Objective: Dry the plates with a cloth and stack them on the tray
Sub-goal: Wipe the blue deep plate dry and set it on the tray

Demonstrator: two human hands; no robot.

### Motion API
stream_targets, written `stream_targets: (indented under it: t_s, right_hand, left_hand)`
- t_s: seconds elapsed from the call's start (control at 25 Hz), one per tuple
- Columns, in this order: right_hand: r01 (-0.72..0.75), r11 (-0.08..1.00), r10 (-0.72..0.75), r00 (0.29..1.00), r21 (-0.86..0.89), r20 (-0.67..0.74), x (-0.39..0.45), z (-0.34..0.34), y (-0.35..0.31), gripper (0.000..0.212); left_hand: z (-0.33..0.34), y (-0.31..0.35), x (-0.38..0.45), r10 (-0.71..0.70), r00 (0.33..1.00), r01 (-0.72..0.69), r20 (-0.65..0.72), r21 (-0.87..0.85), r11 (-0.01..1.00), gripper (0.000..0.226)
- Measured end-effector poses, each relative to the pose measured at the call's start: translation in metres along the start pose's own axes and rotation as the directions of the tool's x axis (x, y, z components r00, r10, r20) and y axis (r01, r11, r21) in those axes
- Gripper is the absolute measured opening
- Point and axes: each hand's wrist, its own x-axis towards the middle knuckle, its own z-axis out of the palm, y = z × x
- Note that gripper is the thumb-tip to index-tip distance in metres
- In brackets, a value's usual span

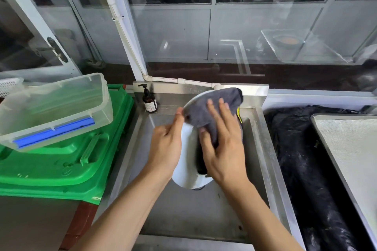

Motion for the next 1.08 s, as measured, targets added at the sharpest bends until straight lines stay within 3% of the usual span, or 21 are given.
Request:
stream_targets:
  t_s: [0.08,0.24,0.4,0.52,0.72,0.84,0.92,1.08]
  right_hand:
    - [0.176,0.982,-0.173,0.984,-0.065,0.05,-0.007,0.001,0.001,0.057]
    - [-0.028,1.0,0.029,0.998,0.015,-0.062,0.012,-0.001,0.004,0.052]
    - [0.224,0.967,-0.229,0.973,-0.125,-0.033,-0.008,0.008,0.005,0.05]
    - [0.296,0.943,-0.298,0.954,-0.153,0.008,-0.021,0.01,0.01,0.047]
    - [0.411,0.887,-0.402,0.912,-0.209,0.088,-0.07,0.024,0.009,0.049]
    - [0.463,0.86,-0.439,0.886,-0.216,0.151,-0.11,0.031,0.024,0.054]
    - [0.408,0.895,-0.389,0.912,-0.18,0.132,-0.12,0.026,0.039,0.06]
    - [0.09,0.995,-0.09,0.996,0.044,0.003,-0.116,0.02,0.053,0.053]
  left_hand:
    - [-0.002,0.0,0.002,-0.064,0.998,0.063,-0.005,-0.085,0.994,0.073]
    - [0.0,0.005,-0.003,-0.105,0.994,0.106,0.018,-0.125,0.986,0.059]
    - [0.002,0.015,0.005,-0.202,0.974,0.223,0.1,-0.289,0.931,0.05]
    - [0.0,0.014,0.003,-0.226,0.963,0.264,0.147,-0.345,0.901,0.034]
    - [-0.005,0.015,0.011,-0.371,0.926,0.37,0.067,-0.358,0.857,0.053]
    - [-0.014,0.017,0.025,-0.371,0.929,0.343,0.018,-0.421,0.839,0.047]
    - [-0.021,0.019,0.03,-0.34,0.938,0.329,0.061,-0.457,0.826,0.047]
    - [-0.025,0.016,0.03,-0.344,0.938,0.326,0.054,-0.479,0.815,0.046]
